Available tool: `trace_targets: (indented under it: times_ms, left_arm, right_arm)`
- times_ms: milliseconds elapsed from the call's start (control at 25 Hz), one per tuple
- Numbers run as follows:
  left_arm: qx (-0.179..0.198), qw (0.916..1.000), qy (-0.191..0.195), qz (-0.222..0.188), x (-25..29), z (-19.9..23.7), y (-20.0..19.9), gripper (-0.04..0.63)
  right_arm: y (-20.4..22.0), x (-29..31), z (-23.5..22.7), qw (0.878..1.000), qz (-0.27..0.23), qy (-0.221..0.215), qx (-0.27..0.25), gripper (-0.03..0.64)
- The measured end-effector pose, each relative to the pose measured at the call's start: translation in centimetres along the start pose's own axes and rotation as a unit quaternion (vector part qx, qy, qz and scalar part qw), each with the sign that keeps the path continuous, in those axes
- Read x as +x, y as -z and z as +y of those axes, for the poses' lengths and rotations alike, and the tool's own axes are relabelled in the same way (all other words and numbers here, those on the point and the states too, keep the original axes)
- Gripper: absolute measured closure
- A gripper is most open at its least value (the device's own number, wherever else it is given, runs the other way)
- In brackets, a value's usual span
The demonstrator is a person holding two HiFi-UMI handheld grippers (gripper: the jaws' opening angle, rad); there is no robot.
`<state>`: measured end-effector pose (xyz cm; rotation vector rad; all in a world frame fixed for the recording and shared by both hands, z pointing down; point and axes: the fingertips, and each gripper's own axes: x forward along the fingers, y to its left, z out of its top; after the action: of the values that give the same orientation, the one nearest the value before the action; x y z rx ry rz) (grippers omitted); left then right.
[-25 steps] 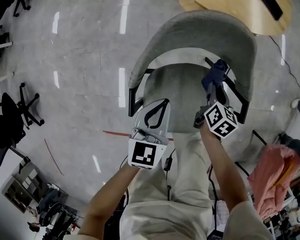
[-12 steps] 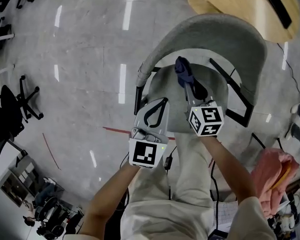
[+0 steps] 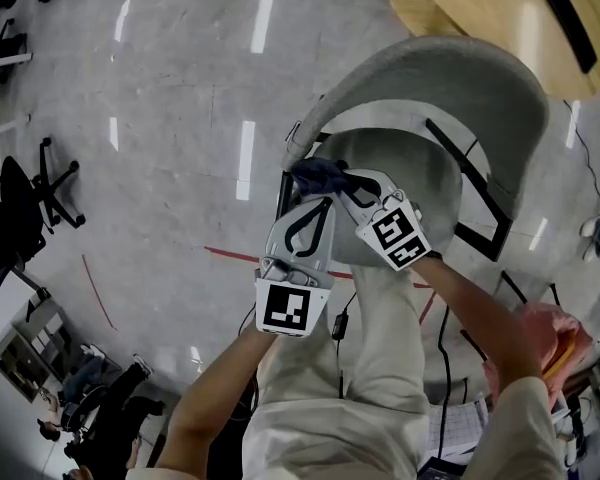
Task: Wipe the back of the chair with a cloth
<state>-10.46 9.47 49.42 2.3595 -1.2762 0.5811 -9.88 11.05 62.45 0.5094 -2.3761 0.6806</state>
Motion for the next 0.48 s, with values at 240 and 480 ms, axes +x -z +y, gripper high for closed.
trace_targets:
  times_ms: [240,480]
  left_arm:
    - [-0.013,0.9999,-0.006,0.006,0.3,0.0,0.2,0.595]
    - [-0.02,0.9998,-0.006,0.003,0.9,-0.1,-0.2,0.595]
  right_arm:
    - [-0.3,2.5,-1.6,1.0,0.005,-0.005,0.0,0.534]
    - [-1.6,3.9,-3.5,0.999,-0.022,0.011,0.049,0.534]
